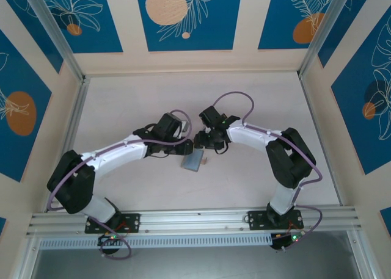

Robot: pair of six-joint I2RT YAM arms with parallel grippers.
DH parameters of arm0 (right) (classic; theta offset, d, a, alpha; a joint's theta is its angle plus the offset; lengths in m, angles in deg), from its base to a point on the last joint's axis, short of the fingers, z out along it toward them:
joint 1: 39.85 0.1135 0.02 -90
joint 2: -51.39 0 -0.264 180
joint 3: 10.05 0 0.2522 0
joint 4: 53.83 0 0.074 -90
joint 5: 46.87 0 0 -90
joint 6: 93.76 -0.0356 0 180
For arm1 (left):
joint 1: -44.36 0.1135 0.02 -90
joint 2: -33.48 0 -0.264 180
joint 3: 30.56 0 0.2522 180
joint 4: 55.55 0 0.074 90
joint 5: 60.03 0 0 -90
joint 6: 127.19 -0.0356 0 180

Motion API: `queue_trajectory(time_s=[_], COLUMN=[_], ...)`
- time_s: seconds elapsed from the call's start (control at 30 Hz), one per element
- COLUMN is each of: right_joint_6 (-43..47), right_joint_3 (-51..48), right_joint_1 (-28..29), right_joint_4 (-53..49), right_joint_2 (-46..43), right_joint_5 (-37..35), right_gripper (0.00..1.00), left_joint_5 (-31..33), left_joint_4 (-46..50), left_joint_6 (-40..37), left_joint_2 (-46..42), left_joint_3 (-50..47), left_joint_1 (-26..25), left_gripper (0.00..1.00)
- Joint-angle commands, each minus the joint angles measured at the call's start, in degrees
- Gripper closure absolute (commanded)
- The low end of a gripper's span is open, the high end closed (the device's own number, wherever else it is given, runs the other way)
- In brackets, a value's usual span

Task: Put the credit cards into the card holder

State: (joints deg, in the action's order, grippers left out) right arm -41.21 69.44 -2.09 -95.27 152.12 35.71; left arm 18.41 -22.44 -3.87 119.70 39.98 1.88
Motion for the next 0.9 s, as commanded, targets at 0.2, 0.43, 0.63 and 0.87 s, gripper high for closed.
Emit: queue_trajectory(time_s=[0.2,0.43,0.63,0.87], right_joint_6=[1.0,1.1,1.0,1.5], right_joint_3=[-0.2,0.0,-0.3,-0.4], right_joint_1=[-0.1,-0.2,-0.2,-0.3], right_joint_4=[-0.3,-0.7,-1.0,-2.5], right_joint_2=[0.0,0.1,-0.7,-2.9], right_joint_5=[1.8,1.6,0.9,-1.9], right_gripper=[0.43,0.43,0.43,0.43], left_joint_5=[3.5,6.9,8.0,10.2], left_joint_4=[5.6,7.3,7.3,7.6], left_joint_6=[-2.5,-3.0,-3.0,-1.1], left_joint_2=[2.4,3.8,5.8,4.8], left_joint_3=[2.8,3.2,3.5,1.7], left_joint_1=[-2.3,-2.3,-2.3,-2.0], left_gripper=[0.7,0.75,0.83,1.0])
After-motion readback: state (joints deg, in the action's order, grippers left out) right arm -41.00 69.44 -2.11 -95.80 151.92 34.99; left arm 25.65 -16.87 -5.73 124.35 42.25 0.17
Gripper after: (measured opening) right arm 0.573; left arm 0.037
